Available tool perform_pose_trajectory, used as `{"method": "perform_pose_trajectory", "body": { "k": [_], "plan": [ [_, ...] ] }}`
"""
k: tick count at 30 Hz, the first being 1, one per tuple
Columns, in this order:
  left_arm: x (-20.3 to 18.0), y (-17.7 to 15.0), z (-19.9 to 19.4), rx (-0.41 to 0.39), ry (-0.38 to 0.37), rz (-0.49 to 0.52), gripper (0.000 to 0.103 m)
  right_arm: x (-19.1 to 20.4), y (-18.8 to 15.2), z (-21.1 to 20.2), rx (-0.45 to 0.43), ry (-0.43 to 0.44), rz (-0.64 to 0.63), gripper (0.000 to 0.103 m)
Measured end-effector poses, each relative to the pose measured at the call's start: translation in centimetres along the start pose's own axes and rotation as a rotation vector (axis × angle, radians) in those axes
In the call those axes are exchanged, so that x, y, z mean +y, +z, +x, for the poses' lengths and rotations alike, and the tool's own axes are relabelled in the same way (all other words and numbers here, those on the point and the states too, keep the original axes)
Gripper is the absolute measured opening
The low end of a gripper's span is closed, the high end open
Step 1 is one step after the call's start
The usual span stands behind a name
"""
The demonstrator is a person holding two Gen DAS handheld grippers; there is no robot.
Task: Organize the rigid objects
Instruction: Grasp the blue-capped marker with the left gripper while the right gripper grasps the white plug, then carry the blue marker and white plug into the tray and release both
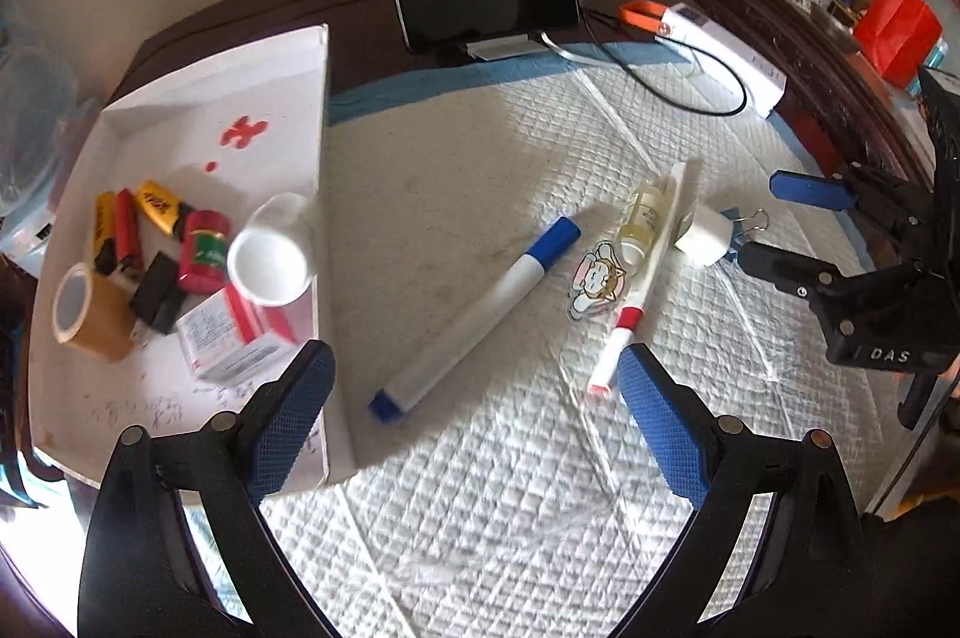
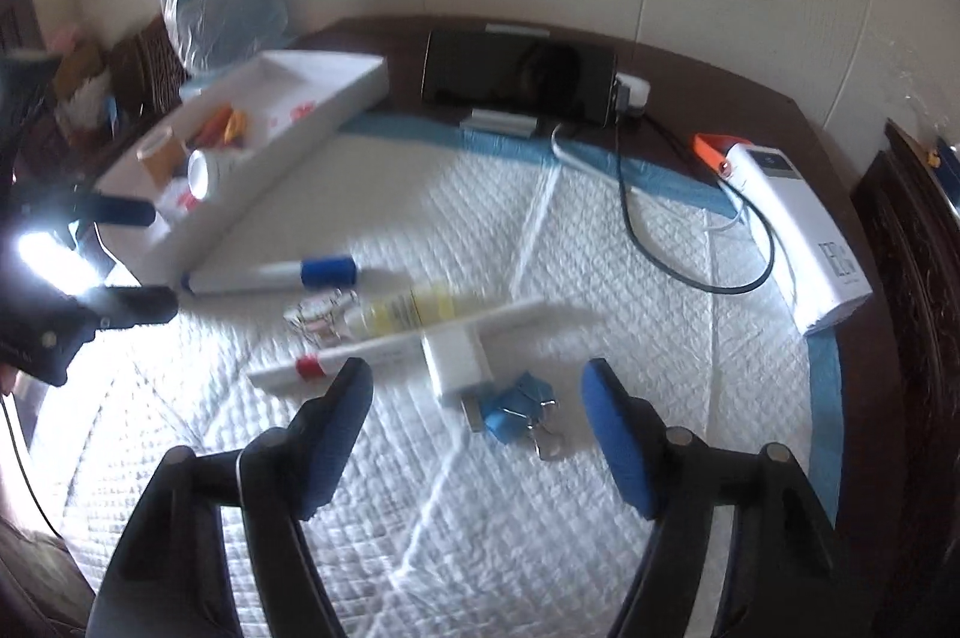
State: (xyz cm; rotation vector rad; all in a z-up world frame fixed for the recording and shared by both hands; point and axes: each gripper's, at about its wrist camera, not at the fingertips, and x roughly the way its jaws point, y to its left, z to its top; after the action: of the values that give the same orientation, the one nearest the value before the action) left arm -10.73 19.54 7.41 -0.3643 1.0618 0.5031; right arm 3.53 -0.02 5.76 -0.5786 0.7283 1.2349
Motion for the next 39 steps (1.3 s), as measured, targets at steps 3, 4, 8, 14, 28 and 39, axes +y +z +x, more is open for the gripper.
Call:
{"method": "perform_pose_trajectory", "body": {
  "k": [3, 4, 8, 14, 28, 39],
  "plan": [
    [-0.1, 0.4, 1.1, 0.028, 0.015, 0.013, 0.091, 0.1, 0.1, 1.0, 0.018, 0.017, -0.025, 0.072],
    [-0.2, 0.5, 1.5, 0.038, 0.017, 0.017, 0.089, 0.3, 0.1, 1.2, 0.023, 0.022, -0.035, 0.07],
    [-0.3, 0.9, 3.1, 0.081, 0.04, 0.041, 0.076, 0.9, 0.2, 2.8, 0.061, 0.035, -0.087, 0.052],
    [-0.2, 1.1, 5.4, 0.136, 0.07, 0.056, 0.074, 1.3, 0.4, 3.9, 0.084, 0.043, -0.121, 0.041],
    [-1.3, 1.5, 5.1, 0.116, -0.033, 0.08, 0.014, 0.5, 0.4, 2.8, 0.082, 0.079, -0.055, 0.025],
    [-0.5, 1.3, -2.2, -0.09, -0.059, -0.021, 0.014, 0.3, 2.0, -4.0, -0.121, 0.06, 0.019, 0.025]
  ]
}}
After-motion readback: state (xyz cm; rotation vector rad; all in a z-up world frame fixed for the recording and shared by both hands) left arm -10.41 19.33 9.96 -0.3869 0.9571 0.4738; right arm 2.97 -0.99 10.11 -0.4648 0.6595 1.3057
